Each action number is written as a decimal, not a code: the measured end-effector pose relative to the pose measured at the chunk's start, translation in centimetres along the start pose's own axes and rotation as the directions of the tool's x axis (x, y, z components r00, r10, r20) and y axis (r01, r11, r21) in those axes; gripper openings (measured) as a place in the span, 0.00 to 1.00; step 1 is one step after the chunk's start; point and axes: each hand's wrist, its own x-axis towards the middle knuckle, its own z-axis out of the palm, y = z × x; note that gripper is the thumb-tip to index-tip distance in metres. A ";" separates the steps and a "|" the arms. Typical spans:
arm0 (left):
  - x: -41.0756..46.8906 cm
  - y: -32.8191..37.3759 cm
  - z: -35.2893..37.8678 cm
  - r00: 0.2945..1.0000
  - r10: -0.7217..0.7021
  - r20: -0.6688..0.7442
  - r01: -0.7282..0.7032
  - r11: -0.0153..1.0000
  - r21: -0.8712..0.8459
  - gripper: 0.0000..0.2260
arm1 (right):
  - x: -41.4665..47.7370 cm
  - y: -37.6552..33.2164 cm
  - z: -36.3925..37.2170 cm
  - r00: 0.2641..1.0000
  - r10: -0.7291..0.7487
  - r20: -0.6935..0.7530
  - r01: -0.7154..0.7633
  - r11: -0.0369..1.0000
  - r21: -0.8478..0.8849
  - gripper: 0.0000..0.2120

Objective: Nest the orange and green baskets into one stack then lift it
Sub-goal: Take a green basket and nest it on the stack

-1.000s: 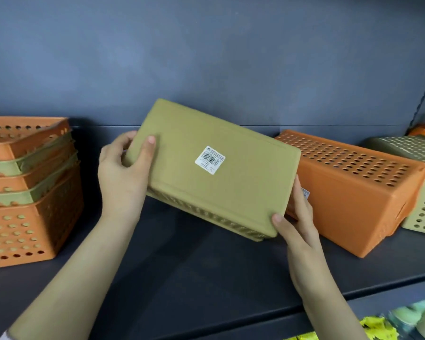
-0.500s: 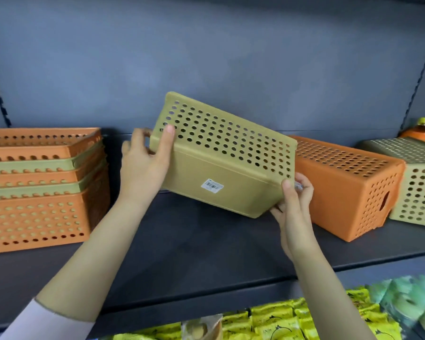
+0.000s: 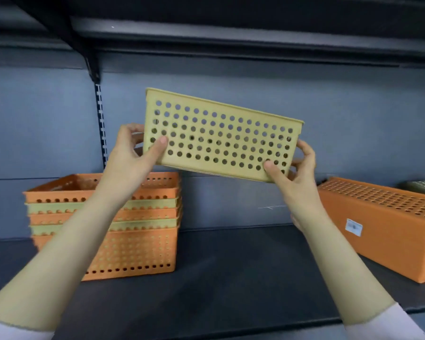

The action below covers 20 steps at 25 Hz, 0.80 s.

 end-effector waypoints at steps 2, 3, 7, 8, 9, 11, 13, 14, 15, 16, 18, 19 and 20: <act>0.8 -1.4 -4.3 0.999 0.002 0.040 -0.001 1.000 -0.015 0.28 | 0.3 -0.6 3.6 0.997 -0.053 0.059 0.056 0.997 -0.060 0.46; 1.2 -2.2 -6.4 0.998 0.002 0.058 -0.001 1.000 -0.023 0.32 | 0.5 -0.9 5.5 0.992 -0.076 0.099 0.085 0.993 -0.088 0.50; 1.8 -6.2 -13.0 0.992 -0.009 0.125 0.013 0.999 -0.034 0.41 | 0.6 -1.1 12.0 0.960 -0.127 0.249 0.174 0.969 -0.177 0.56; 1.8 -7.2 -13.9 0.990 -0.012 0.139 0.017 0.999 -0.036 0.42 | 0.5 -1.0 13.1 0.956 -0.133 0.263 0.184 0.966 -0.181 0.55; 1.9 -8.2 -14.5 0.989 -0.020 0.145 0.026 0.999 -0.040 0.43 | 0.2 -0.8 14.1 0.952 -0.137 0.275 0.189 0.967 -0.171 0.53; 2.1 -10.1 -15.8 0.988 -0.041 0.147 0.052 0.996 -0.069 0.43 | -0.3 -0.4 16.0 0.942 -0.142 0.305 0.192 0.971 -0.141 0.47; 2.4 -11.5 -16.5 0.987 -0.046 0.154 0.061 0.994 -0.088 0.42 | -0.6 -0.3 17.2 0.935 -0.146 0.322 0.203 0.967 -0.151 0.42; 2.5 -12.1 -16.7 0.987 -0.045 0.156 0.060 0.994 -0.094 0.41 | -0.6 -0.2 17.7 0.933 -0.147 0.328 0.209 0.964 -0.163 0.40; 2.5 -12.7 -16.9 0.987 -0.044 0.154 0.061 0.993 -0.105 0.40 | -0.5 0.0 18.1 0.930 -0.144 0.337 0.213 0.961 -0.179 0.39; 2.5 -13.3 -17.1 0.988 -0.047 0.146 0.066 0.990 -0.125 0.40 | -0.5 0.1 18.5 0.927 -0.135 0.349 0.213 0.957 -0.198 0.38; 2.2 -13.9 -17.2 0.992 -0.048 0.118 0.064 0.988 -0.140 0.38 | -0.6 0.6 19.1 0.931 -0.107 0.350 0.192 0.957 -0.218 0.37; 1.9 -14.3 -17.2 0.994 -0.038 0.107 0.050 0.992 -0.113 0.37 | -0.8 1.1 19.3 0.937 -0.097 0.336 0.179 0.958 -0.225 0.37; 1.7 -14.8 -17.1 0.996 -0.010 0.093 0.015 0.998 -0.059 0.34 | -1.2 1.5 19.4 0.945 -0.091 0.314 0.170 0.957 -0.235 0.36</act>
